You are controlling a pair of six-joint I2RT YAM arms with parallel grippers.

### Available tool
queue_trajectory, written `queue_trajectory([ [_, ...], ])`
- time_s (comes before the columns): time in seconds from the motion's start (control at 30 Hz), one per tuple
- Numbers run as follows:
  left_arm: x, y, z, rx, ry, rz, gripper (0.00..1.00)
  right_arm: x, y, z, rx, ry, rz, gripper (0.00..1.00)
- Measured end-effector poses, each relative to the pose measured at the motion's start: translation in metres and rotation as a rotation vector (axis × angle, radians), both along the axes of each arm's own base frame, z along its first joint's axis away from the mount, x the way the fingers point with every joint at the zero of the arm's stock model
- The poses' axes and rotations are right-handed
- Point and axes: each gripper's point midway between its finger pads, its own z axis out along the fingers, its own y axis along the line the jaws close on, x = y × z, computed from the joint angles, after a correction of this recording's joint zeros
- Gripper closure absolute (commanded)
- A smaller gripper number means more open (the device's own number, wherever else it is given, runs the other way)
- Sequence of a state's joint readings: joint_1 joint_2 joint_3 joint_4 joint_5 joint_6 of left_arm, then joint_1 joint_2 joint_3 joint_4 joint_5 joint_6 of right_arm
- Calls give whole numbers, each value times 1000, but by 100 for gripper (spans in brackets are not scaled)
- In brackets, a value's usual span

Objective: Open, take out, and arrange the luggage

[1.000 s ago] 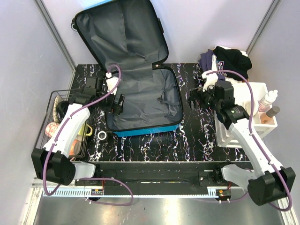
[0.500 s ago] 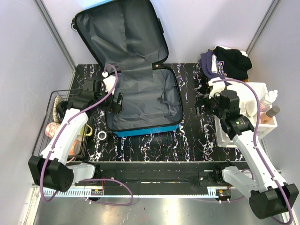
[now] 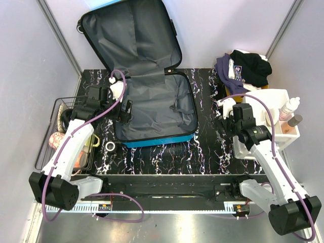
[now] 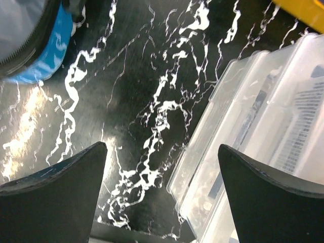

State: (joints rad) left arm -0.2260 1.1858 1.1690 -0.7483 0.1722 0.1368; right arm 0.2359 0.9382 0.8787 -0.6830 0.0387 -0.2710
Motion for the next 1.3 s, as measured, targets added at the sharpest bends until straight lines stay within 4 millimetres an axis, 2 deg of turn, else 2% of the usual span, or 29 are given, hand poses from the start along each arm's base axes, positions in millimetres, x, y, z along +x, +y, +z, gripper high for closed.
queue_trajectory([
  [0.1,0,-1,0,-3,2,0,1,-6,1,-8,-33,65,45,0],
  [0.53,5,-3,-8,-6,25,-3,1,-1,10,-38,-52,208,120,0],
  [0.7,7,-4,-11,-5,32,-3,1,-7,7,-52,-88,249,155,0],
  [0.97,12,-5,-8,-10,11,-3,1,-31,-7,-72,-177,326,243,0],
  [1.3,15,-6,-13,-10,23,-6,1,-32,-37,-73,-208,342,250,0],
])
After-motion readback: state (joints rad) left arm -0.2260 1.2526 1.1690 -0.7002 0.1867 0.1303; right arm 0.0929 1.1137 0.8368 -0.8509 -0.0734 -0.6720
